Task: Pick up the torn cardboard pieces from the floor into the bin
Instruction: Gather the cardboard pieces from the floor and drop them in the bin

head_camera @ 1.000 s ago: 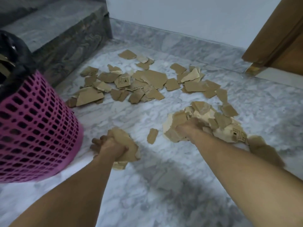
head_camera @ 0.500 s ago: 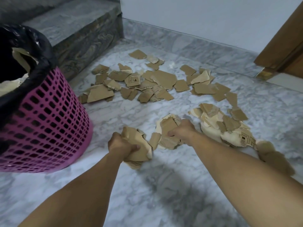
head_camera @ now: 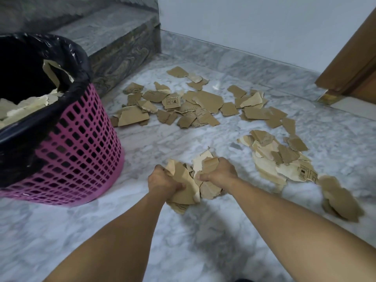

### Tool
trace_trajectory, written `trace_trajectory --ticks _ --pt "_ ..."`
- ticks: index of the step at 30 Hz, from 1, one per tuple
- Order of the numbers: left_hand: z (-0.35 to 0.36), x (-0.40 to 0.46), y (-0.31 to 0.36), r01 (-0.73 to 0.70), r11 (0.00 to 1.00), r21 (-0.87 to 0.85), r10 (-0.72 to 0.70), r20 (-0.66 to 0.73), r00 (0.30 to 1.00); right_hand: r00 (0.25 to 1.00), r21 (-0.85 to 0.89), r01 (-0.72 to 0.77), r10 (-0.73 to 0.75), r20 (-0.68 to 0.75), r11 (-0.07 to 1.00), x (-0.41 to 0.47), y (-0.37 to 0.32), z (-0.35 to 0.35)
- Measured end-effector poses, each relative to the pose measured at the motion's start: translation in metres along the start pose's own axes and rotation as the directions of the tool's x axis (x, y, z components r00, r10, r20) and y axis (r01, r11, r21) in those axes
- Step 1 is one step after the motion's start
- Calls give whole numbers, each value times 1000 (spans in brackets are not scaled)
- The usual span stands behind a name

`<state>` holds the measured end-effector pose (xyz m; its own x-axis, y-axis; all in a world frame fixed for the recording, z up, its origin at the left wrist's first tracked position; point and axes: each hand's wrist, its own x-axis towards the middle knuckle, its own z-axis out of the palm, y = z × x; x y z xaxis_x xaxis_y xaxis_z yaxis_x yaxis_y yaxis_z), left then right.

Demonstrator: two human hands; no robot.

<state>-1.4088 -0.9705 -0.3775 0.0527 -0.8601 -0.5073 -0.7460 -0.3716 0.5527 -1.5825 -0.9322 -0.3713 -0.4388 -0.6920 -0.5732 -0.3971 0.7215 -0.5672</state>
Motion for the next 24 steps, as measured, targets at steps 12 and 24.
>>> trace_trajectory --ticks 12,24 --pt "-103 -30 75 -179 984 -22 179 -30 983 976 -27 127 -129 -174 992 -47 -91 -105" --pt "-303 -113 139 -383 917 -109 351 -234 907 869 76 472 -449 -206 878 -203 -266 -154"
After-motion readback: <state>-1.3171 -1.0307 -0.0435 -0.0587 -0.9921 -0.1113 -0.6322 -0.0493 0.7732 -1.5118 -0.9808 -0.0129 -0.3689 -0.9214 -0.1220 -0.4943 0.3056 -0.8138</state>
